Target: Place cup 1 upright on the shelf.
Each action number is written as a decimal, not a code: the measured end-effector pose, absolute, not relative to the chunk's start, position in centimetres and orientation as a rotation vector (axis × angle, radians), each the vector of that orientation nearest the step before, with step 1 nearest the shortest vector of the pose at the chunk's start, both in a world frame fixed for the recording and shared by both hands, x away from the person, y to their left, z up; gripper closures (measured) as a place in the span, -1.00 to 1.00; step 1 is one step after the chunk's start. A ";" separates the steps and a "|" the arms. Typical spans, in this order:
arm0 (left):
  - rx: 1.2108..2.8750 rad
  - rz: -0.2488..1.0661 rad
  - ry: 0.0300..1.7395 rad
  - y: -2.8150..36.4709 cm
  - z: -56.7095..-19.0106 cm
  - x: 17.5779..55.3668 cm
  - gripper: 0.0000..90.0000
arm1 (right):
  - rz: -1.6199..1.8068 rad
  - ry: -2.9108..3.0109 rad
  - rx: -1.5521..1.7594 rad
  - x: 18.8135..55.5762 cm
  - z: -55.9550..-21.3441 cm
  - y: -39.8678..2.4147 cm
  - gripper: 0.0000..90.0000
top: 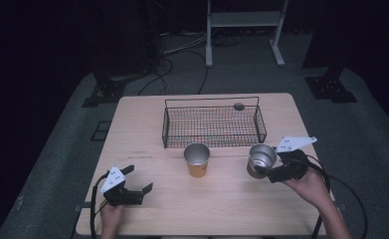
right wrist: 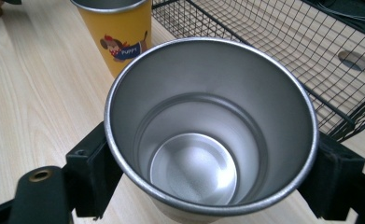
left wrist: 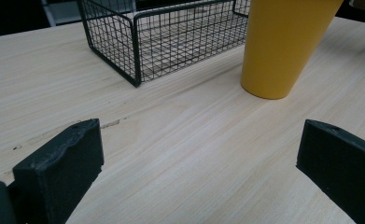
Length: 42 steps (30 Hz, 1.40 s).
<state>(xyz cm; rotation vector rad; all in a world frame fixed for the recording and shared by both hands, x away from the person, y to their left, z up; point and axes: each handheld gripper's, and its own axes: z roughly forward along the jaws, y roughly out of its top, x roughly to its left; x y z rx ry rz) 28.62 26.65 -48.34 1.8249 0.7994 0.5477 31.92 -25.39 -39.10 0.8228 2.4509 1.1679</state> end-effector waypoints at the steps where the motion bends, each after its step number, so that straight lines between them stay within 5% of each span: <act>1: 1.825 0.548 0.799 26.7 -48.3 28.6 -1.00 | 1.176 2.453 0.813 32.1 -38.8 -25.3 -0.60; 42: 1.822 0.551 0.791 26.7 -48.3 28.5 -1.00 | 1.196 2.508 0.749 37.0 -34.2 -24.7 -0.60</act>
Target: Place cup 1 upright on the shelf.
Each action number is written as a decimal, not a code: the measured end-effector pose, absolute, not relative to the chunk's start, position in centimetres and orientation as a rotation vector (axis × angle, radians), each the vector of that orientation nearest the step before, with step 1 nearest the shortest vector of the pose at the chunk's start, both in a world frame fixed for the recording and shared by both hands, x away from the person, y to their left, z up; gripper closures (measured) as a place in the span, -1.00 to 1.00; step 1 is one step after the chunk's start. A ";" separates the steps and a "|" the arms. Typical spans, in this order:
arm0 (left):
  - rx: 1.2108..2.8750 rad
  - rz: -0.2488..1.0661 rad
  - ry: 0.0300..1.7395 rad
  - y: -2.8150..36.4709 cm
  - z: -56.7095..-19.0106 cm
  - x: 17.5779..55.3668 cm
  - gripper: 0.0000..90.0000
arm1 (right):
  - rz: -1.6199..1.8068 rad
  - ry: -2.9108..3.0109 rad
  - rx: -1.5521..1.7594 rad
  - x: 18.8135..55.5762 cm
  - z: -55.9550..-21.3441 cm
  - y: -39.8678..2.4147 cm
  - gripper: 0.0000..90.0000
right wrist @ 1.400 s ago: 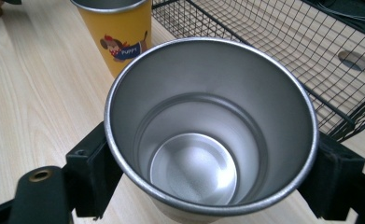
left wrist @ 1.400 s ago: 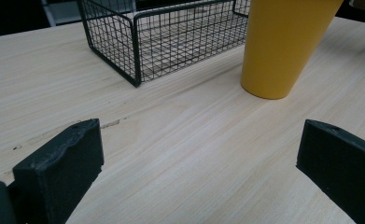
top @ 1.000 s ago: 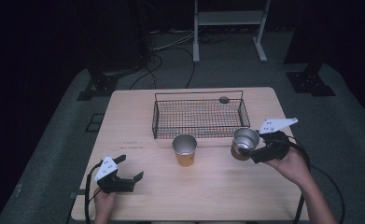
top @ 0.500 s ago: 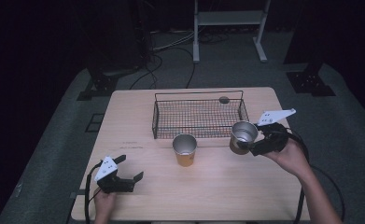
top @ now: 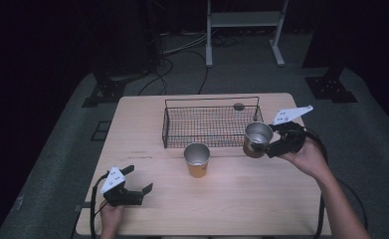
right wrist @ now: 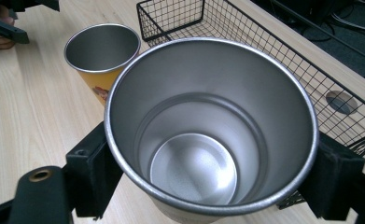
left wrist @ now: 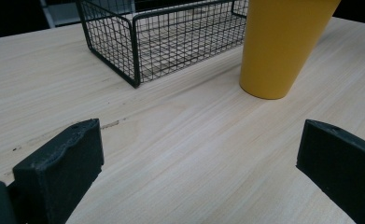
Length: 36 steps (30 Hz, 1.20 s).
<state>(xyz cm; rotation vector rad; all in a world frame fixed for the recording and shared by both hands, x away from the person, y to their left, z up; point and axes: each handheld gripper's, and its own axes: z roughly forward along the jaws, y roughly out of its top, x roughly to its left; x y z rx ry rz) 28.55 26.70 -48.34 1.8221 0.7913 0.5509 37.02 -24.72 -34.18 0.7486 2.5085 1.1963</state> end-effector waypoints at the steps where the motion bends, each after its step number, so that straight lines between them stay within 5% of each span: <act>1: 1.822 0.551 0.791 26.7 -48.3 28.5 -1.00 | 1.203 2.508 0.747 37.3 -34.0 -24.6 -0.60; 36: 1.817 0.545 0.788 26.8 -48.3 28.5 -1.00 | 1.171 2.505 0.762 42.9 -31.8 -22.7 -0.60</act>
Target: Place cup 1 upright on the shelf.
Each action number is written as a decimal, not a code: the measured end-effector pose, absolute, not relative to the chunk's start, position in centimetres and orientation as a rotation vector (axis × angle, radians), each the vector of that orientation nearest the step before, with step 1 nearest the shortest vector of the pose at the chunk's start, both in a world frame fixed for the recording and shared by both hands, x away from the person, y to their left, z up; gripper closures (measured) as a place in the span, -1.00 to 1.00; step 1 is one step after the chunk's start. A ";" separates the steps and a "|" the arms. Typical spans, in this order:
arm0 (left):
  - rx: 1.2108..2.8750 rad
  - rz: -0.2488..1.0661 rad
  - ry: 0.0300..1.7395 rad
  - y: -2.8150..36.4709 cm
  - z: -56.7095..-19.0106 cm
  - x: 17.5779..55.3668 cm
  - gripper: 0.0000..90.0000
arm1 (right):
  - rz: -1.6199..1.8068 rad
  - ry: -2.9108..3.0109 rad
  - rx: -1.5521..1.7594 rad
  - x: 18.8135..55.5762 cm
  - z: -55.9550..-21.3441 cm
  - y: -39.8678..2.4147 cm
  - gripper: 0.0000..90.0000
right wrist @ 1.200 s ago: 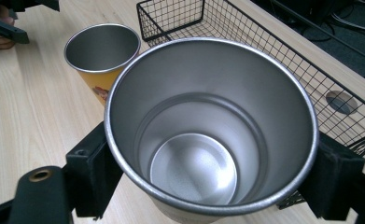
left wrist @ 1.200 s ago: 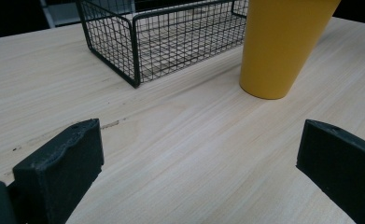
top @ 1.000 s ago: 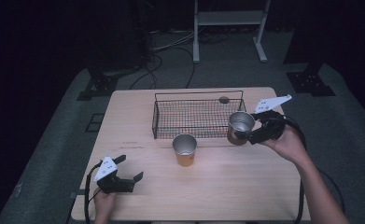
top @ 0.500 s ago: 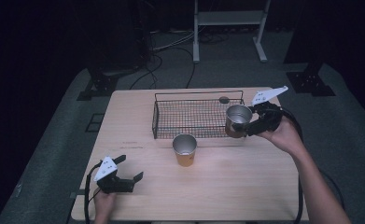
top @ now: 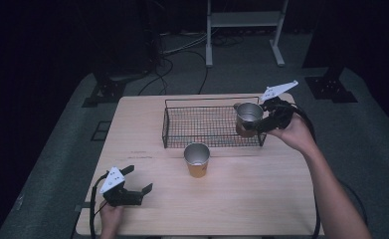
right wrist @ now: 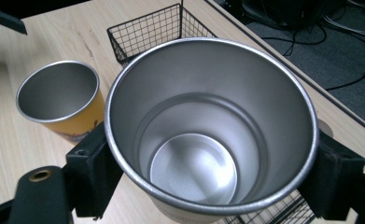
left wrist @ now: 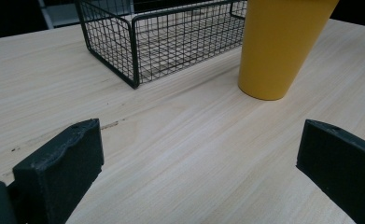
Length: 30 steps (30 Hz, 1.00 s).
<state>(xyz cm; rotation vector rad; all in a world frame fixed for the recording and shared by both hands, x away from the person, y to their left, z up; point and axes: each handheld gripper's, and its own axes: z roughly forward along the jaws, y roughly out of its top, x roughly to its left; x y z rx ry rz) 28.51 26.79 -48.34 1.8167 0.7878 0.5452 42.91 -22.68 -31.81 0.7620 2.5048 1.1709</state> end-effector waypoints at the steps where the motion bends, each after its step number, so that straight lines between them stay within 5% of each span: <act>1: 1.817 0.545 0.788 26.8 -48.3 28.5 -1.00 | 1.168 2.507 0.766 43.2 -31.7 -22.5 -0.60; 30: 1.807 0.538 0.788 26.9 -48.3 28.5 -1.00 | 1.199 2.472 0.845 48.2 -31.6 -20.3 -0.60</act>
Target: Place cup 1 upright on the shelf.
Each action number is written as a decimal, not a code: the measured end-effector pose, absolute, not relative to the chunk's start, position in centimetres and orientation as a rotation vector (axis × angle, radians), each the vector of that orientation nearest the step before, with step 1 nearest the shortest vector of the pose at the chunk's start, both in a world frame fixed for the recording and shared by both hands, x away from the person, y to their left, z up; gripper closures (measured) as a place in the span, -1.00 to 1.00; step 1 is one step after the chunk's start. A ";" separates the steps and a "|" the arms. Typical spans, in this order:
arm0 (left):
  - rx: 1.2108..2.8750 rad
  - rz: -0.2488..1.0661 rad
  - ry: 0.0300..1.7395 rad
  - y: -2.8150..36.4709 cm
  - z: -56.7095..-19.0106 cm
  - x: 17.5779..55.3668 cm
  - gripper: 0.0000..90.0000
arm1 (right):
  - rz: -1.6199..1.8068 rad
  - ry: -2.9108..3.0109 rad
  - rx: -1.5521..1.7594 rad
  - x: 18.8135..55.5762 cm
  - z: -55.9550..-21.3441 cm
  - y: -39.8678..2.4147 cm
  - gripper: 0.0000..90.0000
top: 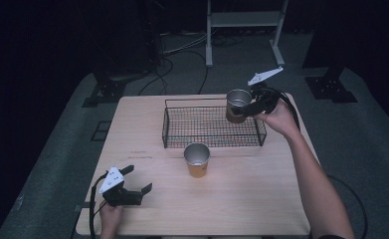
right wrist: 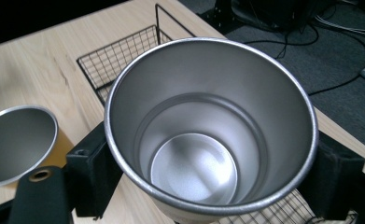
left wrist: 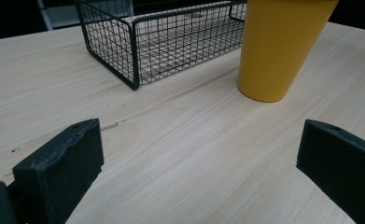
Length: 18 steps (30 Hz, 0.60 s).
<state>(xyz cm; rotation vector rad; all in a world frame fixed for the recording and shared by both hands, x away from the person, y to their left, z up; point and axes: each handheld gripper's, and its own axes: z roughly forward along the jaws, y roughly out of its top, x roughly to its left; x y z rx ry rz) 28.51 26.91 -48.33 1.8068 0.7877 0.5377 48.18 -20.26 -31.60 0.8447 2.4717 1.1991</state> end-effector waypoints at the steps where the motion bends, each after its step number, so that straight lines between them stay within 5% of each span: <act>1: 1.807 0.537 0.788 26.9 -48.3 28.5 -1.00 | 1.199 2.472 0.845 48.2 -31.6 -20.3 -0.60; 18: 1.806 0.536 0.785 26.9 -48.3 28.5 -1.00 | 1.164 2.480 0.895 50.7 -32.5 -18.9 -0.60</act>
